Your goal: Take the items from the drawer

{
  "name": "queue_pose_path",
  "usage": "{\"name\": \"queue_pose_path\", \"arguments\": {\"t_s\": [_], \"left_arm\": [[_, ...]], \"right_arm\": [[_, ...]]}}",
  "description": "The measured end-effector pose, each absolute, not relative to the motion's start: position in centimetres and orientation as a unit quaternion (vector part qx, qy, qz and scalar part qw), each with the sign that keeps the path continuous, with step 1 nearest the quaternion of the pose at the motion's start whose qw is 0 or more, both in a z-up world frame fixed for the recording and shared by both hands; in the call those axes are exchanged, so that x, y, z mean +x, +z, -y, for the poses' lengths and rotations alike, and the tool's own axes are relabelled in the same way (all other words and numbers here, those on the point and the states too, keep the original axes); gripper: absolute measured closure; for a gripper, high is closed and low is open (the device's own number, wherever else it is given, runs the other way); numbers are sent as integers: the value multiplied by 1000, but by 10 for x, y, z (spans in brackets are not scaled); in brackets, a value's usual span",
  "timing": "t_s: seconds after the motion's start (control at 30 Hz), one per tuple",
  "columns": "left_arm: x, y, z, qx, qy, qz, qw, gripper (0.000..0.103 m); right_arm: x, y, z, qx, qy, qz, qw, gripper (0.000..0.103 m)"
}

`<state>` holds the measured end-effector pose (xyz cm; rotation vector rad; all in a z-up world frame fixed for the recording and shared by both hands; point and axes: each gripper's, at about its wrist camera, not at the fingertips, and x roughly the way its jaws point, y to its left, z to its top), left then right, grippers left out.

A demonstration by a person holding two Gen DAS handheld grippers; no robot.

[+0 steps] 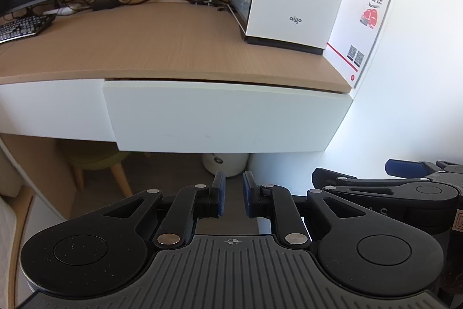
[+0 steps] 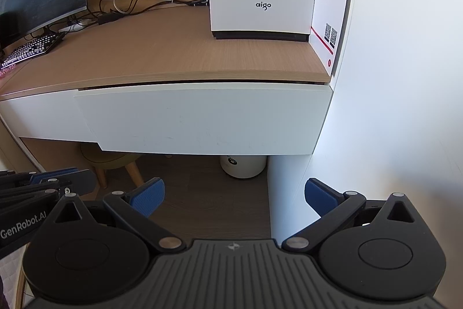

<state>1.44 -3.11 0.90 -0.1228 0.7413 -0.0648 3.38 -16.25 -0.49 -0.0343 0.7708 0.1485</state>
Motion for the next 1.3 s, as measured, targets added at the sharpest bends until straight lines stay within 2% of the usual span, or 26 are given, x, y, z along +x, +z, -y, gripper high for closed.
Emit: {"name": "queue_pose_path", "arguments": {"t_s": [0.9,1.3], "left_arm": [[14,6,14,-58,-40,-379,923,87],[29,9,-57,-122,-43,-375,918,87]], "right_arm": [[33,0,156,-6,68,-385,921,0],[46,7,128,-9,71,-376,924,0]]}}
